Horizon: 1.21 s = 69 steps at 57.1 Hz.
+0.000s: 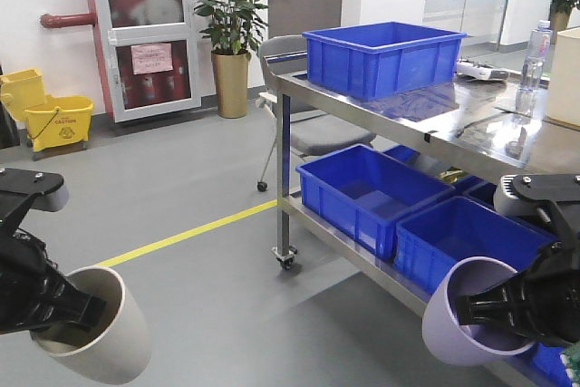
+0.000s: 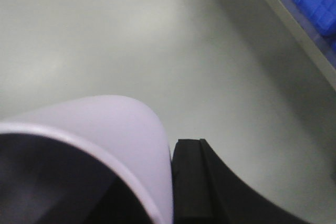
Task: Grab cup from conveyor and place in blue bin
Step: 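Hold both cups while the base drives to the blue bin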
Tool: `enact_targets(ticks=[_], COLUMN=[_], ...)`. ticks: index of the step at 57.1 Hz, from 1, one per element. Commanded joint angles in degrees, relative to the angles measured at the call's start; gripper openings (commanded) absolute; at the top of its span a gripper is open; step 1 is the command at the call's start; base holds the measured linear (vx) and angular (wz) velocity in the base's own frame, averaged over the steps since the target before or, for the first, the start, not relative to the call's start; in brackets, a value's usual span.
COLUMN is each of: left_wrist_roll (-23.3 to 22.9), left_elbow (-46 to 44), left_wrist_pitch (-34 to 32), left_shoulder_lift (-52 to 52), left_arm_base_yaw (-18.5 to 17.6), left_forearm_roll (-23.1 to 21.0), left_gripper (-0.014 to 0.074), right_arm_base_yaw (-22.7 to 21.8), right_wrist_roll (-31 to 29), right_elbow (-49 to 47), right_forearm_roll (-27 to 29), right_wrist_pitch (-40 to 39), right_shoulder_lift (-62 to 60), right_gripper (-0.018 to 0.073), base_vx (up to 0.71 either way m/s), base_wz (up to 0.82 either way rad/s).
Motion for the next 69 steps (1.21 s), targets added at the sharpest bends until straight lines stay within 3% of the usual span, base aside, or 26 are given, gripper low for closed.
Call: enact_targets(ticks=[1, 24, 69], left_wrist_roll=[-0.5, -0.5, -0.5], left_elbow=[-1.9, -1.9, -1.9], left_wrist_pitch=[-2.6, -2.6, -2.7], left_shoulder_lift=[-1.8, -1.8, -1.8], left_arm_base_yaw=[-0.4, -0.4, -0.4], left_forearm_roll=[-1.4, -1.4, -1.4], left_gripper=[-0.0002, -0.0002, -0.0002], right_arm_base_yaw=[-0.2, -0.2, -0.2], right_wrist_roll=[0.1, 0.1, 0.1], right_elbow=[-1.7, -1.7, -1.7], right_forearm_roll=[-0.4, -0.4, -0.4], right_wrist_pitch=[-3.7, -3.7, -3.7], right_shoulder_lift=[-1.6, -1.6, -1.6], right_gripper=[-0.0009, -0.0009, -0.0009], base_vx=[0.44, 0.45, 0.43], base_wz=[-0.01, -0.24, -0.59])
